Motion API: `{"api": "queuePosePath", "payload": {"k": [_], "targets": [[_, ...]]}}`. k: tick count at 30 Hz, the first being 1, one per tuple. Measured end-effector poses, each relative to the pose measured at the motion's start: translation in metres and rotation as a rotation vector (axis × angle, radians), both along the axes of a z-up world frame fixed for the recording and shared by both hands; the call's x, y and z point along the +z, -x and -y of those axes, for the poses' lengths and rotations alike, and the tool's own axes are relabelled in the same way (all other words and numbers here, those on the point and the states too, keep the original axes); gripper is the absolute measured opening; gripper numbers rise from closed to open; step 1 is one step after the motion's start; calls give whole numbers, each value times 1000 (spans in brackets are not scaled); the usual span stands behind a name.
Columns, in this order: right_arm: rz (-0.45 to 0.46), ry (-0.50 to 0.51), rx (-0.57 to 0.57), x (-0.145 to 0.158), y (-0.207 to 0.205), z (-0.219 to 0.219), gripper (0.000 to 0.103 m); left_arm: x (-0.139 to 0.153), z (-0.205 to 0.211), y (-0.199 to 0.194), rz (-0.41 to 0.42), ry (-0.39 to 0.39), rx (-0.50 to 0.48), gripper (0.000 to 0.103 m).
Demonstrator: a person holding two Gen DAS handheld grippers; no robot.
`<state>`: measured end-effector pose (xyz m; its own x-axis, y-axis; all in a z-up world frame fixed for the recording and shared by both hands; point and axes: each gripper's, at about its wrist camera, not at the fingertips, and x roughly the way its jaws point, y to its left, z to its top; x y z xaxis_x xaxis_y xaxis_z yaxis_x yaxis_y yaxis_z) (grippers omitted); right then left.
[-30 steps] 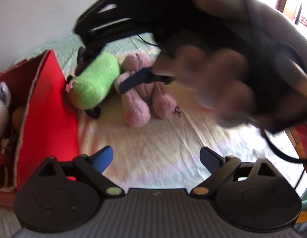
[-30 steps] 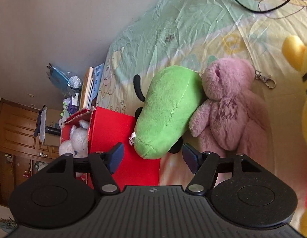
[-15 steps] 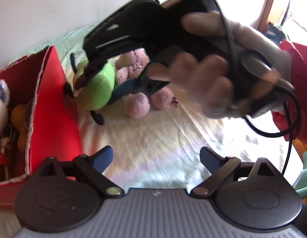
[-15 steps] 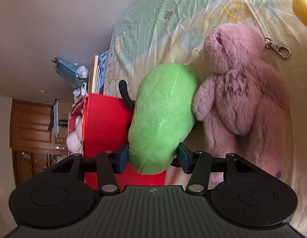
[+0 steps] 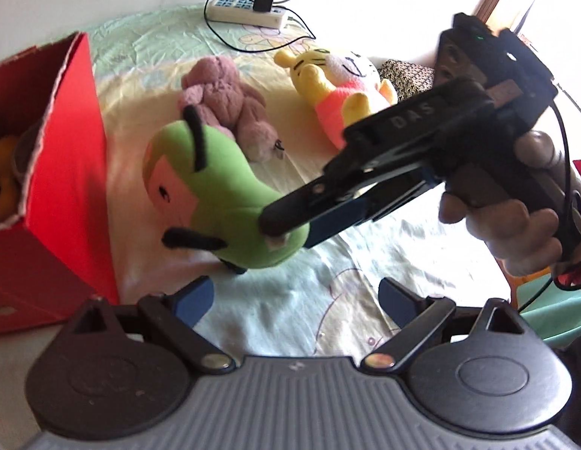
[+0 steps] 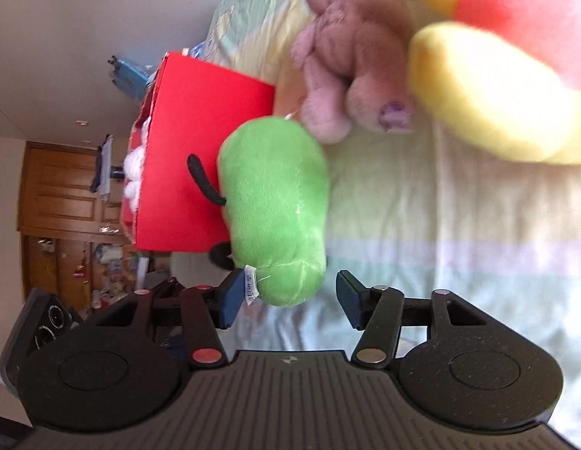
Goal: Organize objects
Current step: 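Lift the green plush and carry it toward the red box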
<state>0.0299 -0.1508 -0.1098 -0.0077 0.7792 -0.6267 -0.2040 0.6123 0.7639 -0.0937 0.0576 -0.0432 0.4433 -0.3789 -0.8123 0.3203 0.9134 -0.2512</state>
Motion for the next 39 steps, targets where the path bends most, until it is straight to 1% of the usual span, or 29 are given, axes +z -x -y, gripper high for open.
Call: {"api": "queuePosePath", "payload": {"k": [2, 5, 8, 11, 13, 14, 16, 21, 24, 26, 29, 35, 39], "targets": [[66, 12, -27, 10, -2, 3, 58, -5, 1, -8, -3, 10, 26, 95], [155, -19, -33, 21, -8, 1, 59, -8, 1, -21, -11, 15, 84, 95], [215, -31, -28, 24, -18, -15, 65, -16, 4, -35, -10, 1, 133, 95], [195, -37, 5, 13, -31, -42, 65, -24, 4, -43, -21, -31, 177, 95], [177, -9, -2, 7, -33, -57, 65, -28, 1, -50, -38, -25, 206, 95], [156, -17, -15, 3, -34, -59, 65, -28, 1, -53, -44, -17, 210, 95], [105, -57, -32, -1, -36, -56, 62, -27, 3, -55, -37, -26, 218, 95], [63, -78, -65, -4, -30, -33, 59, -27, 9, -53, -25, -37, 210, 94], [51, -79, -90, -4, -24, -24, 57, -25, 10, -53, -26, -13, 200, 94], [39, -67, -88, -7, -19, -23, 57, -23, 13, -51, -21, -8, 187, 94], [18, -80, -83, -7, -13, -25, 55, -24, 18, -54, -14, -29, 176, 94], [74, -117, -73, 11, 4, -24, 53, -9, 19, -44, 21, -47, 141, 94], [153, -167, -51, 34, 18, -27, 53, 15, 24, -28, 103, -87, 130, 94]]}}
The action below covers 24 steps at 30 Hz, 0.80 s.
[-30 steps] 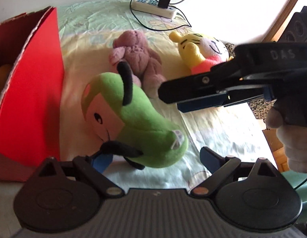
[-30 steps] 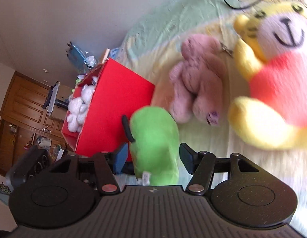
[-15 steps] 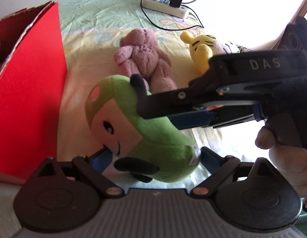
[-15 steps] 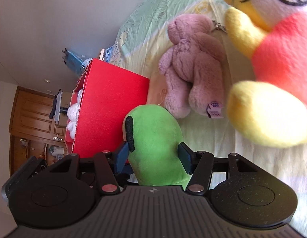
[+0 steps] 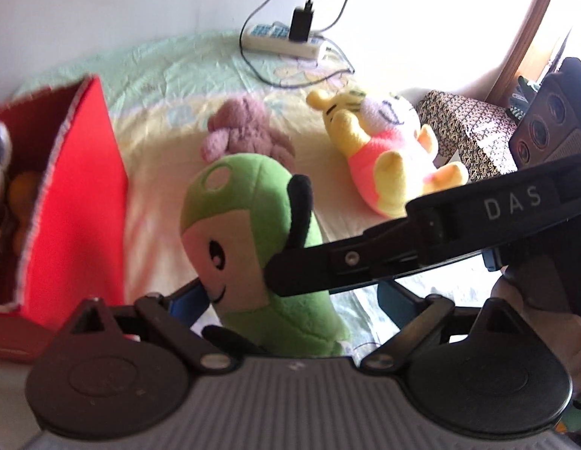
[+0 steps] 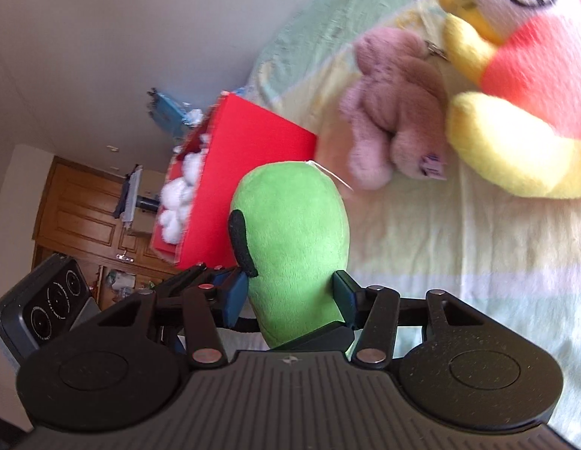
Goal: Organize objects
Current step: 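Lift the green plush and carry it toward the red box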
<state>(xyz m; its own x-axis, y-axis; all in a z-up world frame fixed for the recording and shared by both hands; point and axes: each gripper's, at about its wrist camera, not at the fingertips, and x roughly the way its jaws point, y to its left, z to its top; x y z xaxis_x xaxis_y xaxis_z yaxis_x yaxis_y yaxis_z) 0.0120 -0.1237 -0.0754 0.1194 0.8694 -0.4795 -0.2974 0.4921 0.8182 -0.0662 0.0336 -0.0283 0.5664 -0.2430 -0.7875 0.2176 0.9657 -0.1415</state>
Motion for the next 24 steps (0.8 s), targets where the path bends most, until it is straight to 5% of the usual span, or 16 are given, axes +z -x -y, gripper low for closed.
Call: {"api": "queuePosePath", "payload": {"k": [14, 24], "targets": [[309, -100, 10, 81, 6, -72, 53, 94, -65, 26, 347, -5, 42, 95], [299, -23, -2, 65, 0, -170, 52, 78, -174, 8, 320, 29, 62, 95]]}}
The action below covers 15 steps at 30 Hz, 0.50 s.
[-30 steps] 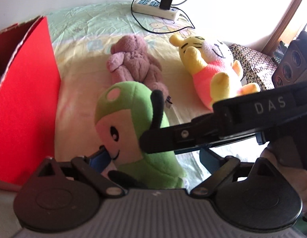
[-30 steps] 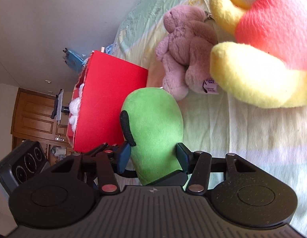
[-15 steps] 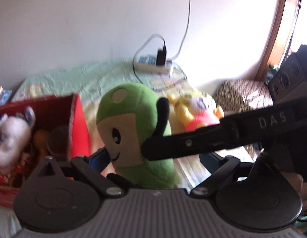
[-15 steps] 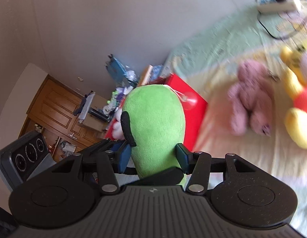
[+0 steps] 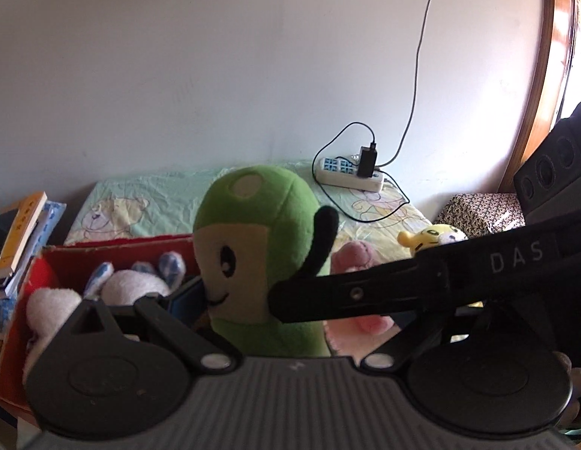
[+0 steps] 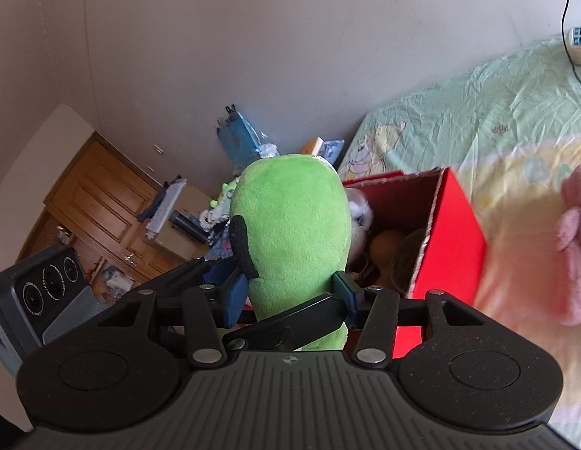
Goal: Organize objects
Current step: 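Lift the green plush and carry it toward the red box, then lower the green plush into the red box and open the right gripper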
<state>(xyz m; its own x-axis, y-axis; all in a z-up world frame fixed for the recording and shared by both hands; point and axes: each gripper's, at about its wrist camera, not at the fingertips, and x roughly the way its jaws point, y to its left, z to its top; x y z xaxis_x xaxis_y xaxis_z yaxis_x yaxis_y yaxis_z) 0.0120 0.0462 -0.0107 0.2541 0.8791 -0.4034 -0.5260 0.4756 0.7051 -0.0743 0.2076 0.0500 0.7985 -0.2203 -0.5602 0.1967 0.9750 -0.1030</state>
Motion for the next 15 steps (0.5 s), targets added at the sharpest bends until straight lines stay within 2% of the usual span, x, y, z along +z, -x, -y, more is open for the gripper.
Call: {"api": "queuePosePath", "payload": {"k": [5, 7, 9, 12, 15], "targets": [[-40, 98, -56, -23, -3, -30, 48, -33, -40, -17, -85, 17, -19, 94], [18, 170, -97, -20, 0, -35, 40, -46, -48, -22, -116, 19, -35, 93], [26, 215, -120, -17, 2, -39, 38, -55, -53, -25, -140, 11, -64, 92], [19, 254, -153, -15, 2, -43, 38, -61, -50, -22, -150, -7, -112, 94], [-10, 236, -193, -16, 0, -40, 38, -65, -49, -18, -144, -28, -143, 95]]}}
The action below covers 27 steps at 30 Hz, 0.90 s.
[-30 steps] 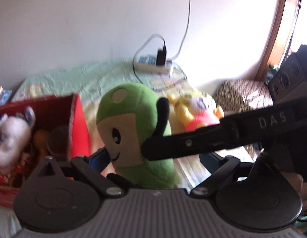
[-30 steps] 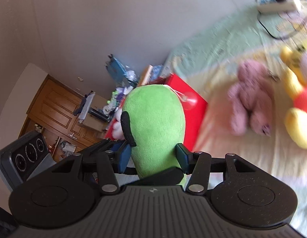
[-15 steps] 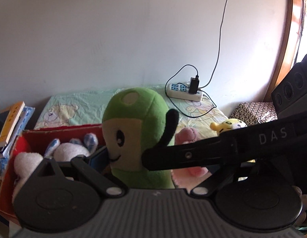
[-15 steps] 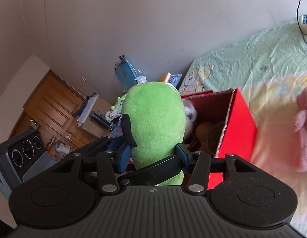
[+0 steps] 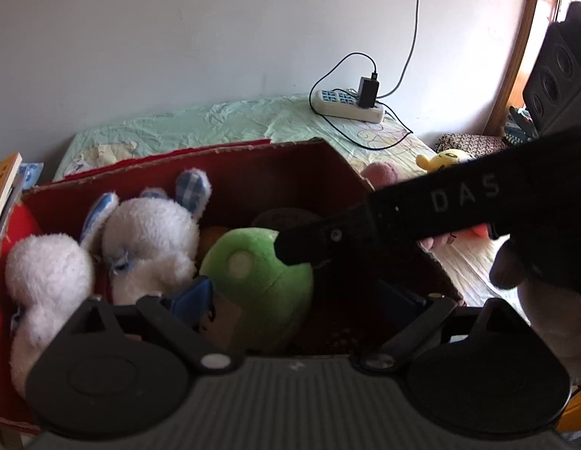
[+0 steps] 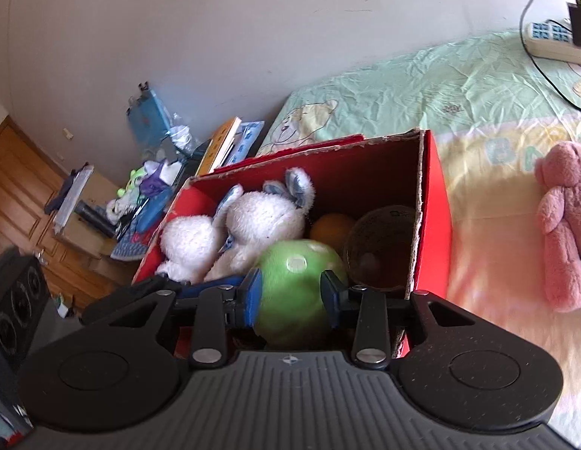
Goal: Organize objects
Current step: 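Lower the green plush into the red box and open the right gripper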
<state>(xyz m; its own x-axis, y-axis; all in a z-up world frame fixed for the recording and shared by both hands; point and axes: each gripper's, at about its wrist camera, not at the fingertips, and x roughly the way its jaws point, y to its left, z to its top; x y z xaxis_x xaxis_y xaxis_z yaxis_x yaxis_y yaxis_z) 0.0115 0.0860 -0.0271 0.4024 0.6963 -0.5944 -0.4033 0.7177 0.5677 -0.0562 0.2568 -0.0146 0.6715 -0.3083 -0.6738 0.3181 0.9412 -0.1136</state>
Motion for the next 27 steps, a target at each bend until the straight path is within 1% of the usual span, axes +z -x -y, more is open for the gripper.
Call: {"api": "queuePosePath", "payload": {"k": [3, 5, 8, 14, 18, 23, 27], "targets": [[-17, -10, -23, 0, 2, 1, 38, -4, -5, 2, -24, 1, -6, 95], [-18, 6, -44, 2, 3, -3, 38, -5, -9, 1, -34, 1, 9, 96], [-2, 28, -75, 5, 7, -5, 38, -5, -15, -4, -54, 11, 24, 96], [16, 20, -107, 13, 15, 1, 38, 0, -13, -2, -63, -16, 37, 96], [28, 35, -128, 17, 20, 3, 38, 7, -7, -1, -60, -54, 44, 96], [82, 102, -142, 19, 29, -2, 39, 11, 0, 0, -65, -93, 46, 97], [92, 113, -162, 19, 34, 0, 39, 9, 3, -2, -73, -153, 79, 97]]}}
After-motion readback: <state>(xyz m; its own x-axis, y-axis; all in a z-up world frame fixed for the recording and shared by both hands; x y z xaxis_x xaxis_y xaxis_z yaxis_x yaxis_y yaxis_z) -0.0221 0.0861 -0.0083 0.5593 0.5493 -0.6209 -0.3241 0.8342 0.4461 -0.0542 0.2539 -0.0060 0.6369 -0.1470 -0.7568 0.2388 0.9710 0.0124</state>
